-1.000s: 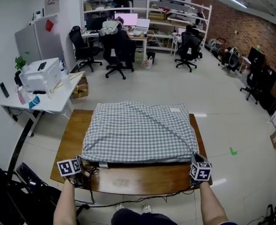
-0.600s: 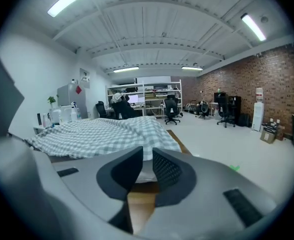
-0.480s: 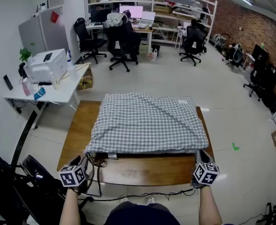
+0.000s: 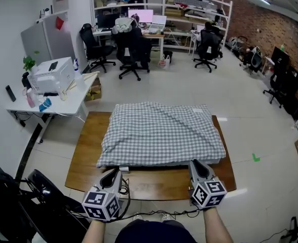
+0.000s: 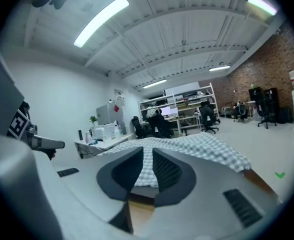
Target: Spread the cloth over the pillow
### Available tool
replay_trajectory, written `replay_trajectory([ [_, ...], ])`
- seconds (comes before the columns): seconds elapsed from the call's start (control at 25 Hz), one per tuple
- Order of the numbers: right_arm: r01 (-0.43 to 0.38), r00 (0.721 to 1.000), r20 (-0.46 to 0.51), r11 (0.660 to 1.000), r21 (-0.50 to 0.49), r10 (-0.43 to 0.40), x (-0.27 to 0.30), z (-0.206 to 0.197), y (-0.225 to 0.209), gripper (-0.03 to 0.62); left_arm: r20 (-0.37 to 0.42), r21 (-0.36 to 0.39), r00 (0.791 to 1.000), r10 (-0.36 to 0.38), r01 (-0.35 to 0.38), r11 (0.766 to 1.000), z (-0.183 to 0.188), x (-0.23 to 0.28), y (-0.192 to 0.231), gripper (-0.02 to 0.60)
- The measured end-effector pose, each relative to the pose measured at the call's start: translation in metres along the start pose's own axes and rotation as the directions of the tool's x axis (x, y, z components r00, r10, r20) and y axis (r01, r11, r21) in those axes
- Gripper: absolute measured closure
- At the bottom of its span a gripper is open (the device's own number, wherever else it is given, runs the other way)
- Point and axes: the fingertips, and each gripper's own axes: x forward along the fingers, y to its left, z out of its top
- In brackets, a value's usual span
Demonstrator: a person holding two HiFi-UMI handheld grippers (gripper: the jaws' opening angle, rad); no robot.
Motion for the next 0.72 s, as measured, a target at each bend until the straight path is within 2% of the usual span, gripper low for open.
replay_trajectory([
  [0.08,-0.037,0.999,0.003,0.999,-0.010,0.037,0.004,0.007,0.018,0.523,0.019,0.008,0.998,-0.056,0.055,0.998,0.011,0.013,-0.027,0.557],
  [0.28,-0.108,0.994,0.022,0.994,-0.023,0.108,0.013,0.032,0.050,0.534,0.028,0.047,0.987,-0.160,0.159,0.986,0.036,0.048,-0.077,0.571],
  [0.48,-0.131,0.989,0.065,0.990,-0.051,0.134,0.021,0.070,0.059,0.546,0.047,0.113,0.978,-0.204,0.198,0.974,0.078,0.075,-0.112,0.572],
  [0.6,-0.128,0.988,0.082,0.990,-0.068,0.133,0.025,0.089,0.060,0.549,0.073,0.122,0.970,-0.233,0.223,0.967,0.102,0.084,-0.126,0.571],
  [0.72,-0.119,0.988,0.086,0.989,-0.089,0.127,0.030,0.103,0.058,0.589,0.088,0.135,0.965,-0.247,0.234,0.963,0.118,0.092,-0.134,0.571],
])
